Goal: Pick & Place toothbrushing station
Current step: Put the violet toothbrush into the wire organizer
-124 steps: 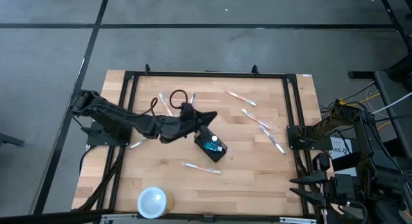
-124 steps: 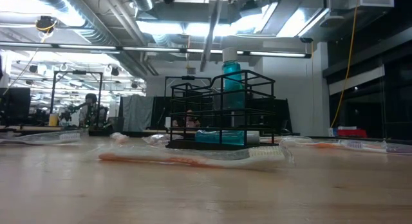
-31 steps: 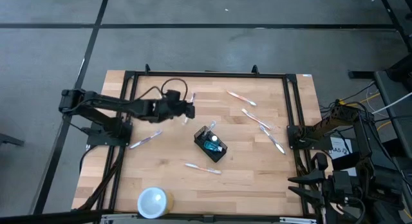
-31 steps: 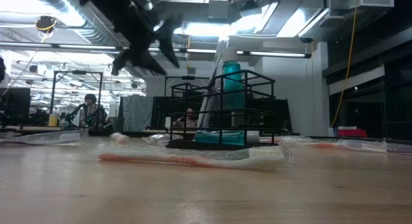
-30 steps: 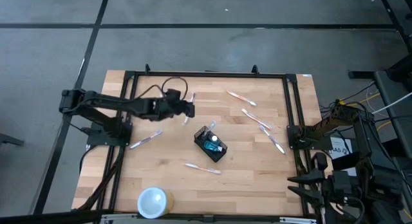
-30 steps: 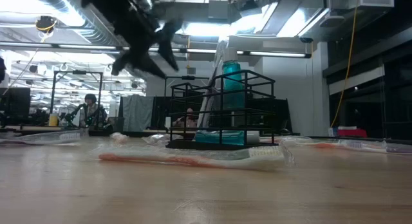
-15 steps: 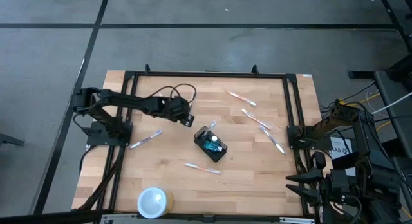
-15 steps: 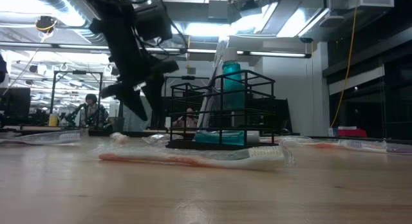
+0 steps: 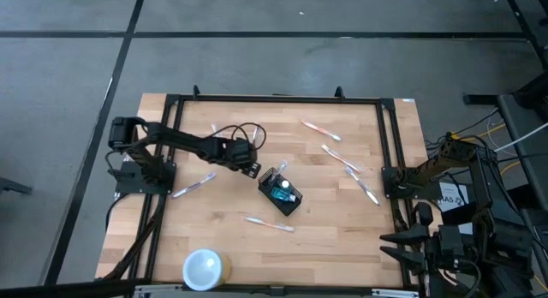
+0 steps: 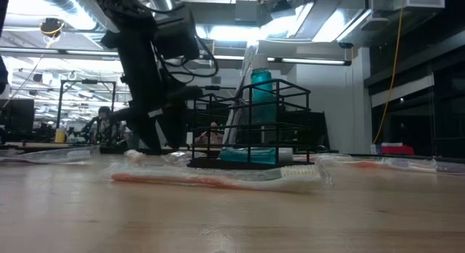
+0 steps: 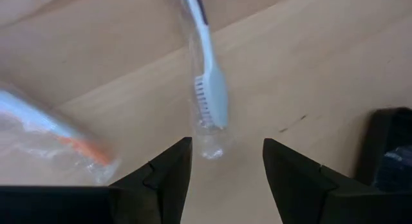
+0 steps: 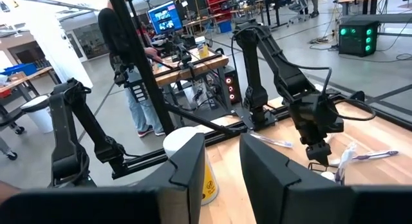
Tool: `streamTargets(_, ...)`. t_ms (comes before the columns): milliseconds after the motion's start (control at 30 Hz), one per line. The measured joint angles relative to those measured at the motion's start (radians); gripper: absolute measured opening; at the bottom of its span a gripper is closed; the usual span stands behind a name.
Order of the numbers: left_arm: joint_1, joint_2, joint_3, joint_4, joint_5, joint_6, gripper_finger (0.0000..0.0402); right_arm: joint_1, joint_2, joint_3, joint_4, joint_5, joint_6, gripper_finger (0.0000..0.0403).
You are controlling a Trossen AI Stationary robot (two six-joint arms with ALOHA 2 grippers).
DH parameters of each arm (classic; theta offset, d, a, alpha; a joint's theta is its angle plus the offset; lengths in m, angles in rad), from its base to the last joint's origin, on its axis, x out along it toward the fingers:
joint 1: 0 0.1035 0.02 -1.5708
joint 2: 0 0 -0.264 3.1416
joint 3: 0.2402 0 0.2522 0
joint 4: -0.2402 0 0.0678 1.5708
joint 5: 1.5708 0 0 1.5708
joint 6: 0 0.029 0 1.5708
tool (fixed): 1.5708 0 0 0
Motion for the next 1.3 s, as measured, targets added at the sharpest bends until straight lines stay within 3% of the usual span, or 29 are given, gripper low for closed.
streamTargets(367, 0.0, 0.052, 0.002, 0.019, -0.008, 0.0, 0.0172, 0.001, 0.0, 0.0, 0.004, -0.01, 0.005, 0.01)
streamTargets(533, 0.012, 0.046, 0.0, 0.032, -0.02, 0.022, 0.0113, 0.001, 0.0, 0.0, 0.003, -0.01, 0.005, 0.01)
streamTargets(733, 0.029, 0.043, 0.0, 0.09, 0.047, 0.07, 0.0012, 0.001, 0.0, 0.0, 0.003, -0.01, 0.002, 0.01)
streamTargets(1000, -0.002, 0.0, 0.0, 0.112, 0.079, 0.038, 0.0002, 0.001, 0.0, 0.0, 0.004, -0.007, 0.006, 0.01)
streamTargets(1300, -0.032, -0.181, 0.0, 0.189, -0.011, -0.041, 0.0001, 0.001, 0.0, 0.0, 0.004, -0.006, 0.001, 0.01)
